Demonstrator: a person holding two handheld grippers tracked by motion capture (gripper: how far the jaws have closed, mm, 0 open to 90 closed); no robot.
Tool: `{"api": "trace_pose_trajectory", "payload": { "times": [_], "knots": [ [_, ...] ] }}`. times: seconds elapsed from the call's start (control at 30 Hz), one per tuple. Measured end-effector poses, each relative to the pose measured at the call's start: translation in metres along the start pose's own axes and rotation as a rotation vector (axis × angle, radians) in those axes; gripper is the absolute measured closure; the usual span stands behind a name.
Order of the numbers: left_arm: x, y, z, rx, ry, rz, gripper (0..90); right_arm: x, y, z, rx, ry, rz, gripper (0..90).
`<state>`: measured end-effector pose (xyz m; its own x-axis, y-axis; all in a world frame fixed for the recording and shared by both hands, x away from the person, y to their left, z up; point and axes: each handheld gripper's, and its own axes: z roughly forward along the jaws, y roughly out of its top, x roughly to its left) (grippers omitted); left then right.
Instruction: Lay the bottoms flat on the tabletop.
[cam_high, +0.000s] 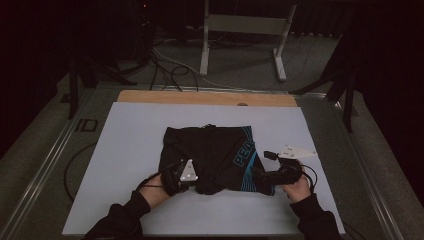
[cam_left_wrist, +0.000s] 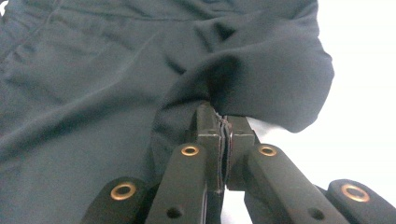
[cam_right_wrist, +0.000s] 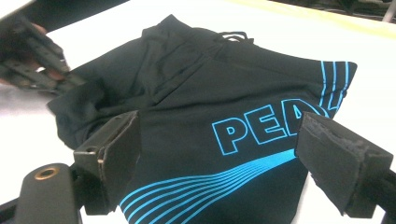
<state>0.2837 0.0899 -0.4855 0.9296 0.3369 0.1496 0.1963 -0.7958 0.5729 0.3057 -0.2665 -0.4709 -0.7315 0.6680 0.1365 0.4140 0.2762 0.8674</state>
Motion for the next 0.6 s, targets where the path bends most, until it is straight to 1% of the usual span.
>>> {"api": "trace_pose_trajectory", "payload": {
  "times": [0.03, 0.07, 0.1, 0.13, 0.17, 0.2, 0.23, 0.27, 0.3, 0.33, 0.37, 0.4, 0.43, 0.47, 0.5, 0.53, 0.6],
  "knots": [
    [-0.001, 0.001, -0.005, -0.007, -0.012, -0.002, 88.3, -0.001, 0.0, -0.001, -0.001, -0.003, 0.003, 15.0],
    [-0.002, 0.003, -0.011, -0.006, -0.037, -0.005, 88.3, -0.001, 0.0, -0.001, -0.003, -0.002, 0.006, 15.0],
    [-0.003, 0.006, -0.019, -0.017, -0.05, 0.0, 88.2, -0.002, 0.0, -0.002, -0.005, -0.004, 0.006, 15.0],
    [-0.004, 0.008, -0.026, -0.028, -0.067, -0.003, 88.1, -0.002, 0.0, -0.002, -0.004, -0.006, 0.008, 15.0],
    [-0.004, 0.008, -0.026, -0.028, -0.067, -0.003, 88.0, -0.002, 0.0, -0.002, -0.004, -0.006, 0.008, 15.0],
    [-0.006, 0.014, -0.042, -0.064, -0.115, -0.002, 88.0, -0.002, 0.0, -0.002, -0.003, -0.005, 0.005, 15.0],
    [-0.007, 0.015, -0.047, -0.087, -0.109, -0.011, 87.6, -0.001, 0.001, -0.003, -0.008, -0.001, 0.004, 15.0],
    [-0.004, 0.016, -0.055, -0.144, -0.15, -0.07, 87.3, -0.001, 0.001, -0.003, -0.012, -0.001, 0.007, 15.0],
    [-0.002, 0.016, -0.06, -0.186, -0.178, -0.107, 86.4, -0.001, 0.001, -0.003, -0.014, 0.0, 0.009, 15.0],
    [-0.002, 0.015, -0.063, -0.223, -0.16, -0.143, 83.8, -0.001, 0.001, -0.003, -0.014, -0.001, 0.009, 15.0],
    [-0.002, 0.015, -0.063, -0.223, -0.16, -0.143, 76.2, -0.001, 0.001, -0.003, -0.014, -0.001, 0.009, 15.0],
    [-0.003, 0.013, -0.066, -0.257, -0.171, -0.14, 76.2, -0.001, 0.001, -0.003, -0.014, -0.004, 0.007, 15.0],
    [-0.005, 0.012, -0.066, -0.255, -0.151, -0.134, 60.2, -0.001, 0.001, -0.004, -0.009, -0.002, 0.007, 15.0],
    [-0.007, 0.011, -0.063, -0.239, -0.144, -0.125, 58.9, -0.001, 0.001, -0.004, -0.007, -0.004, 0.009, 15.0],
    [-0.01, 0.01, -0.06, -0.226, -0.146, -0.113, 56.8, -0.001, 0.001, -0.004, -0.008, -0.002, 0.008, 15.0],
    [-0.013, 0.009, -0.057, -0.215, -0.142, -0.097, 53.5, 0.0, 0.001, -0.004, -0.01, -0.004, 0.012, 15.0],
    [-0.019, 0.006, -0.052, -0.166, -0.151, -0.055, 53.5, 0.0, 0.001, -0.003, -0.013, -0.001, 0.008, 15.0]
  ]
}}
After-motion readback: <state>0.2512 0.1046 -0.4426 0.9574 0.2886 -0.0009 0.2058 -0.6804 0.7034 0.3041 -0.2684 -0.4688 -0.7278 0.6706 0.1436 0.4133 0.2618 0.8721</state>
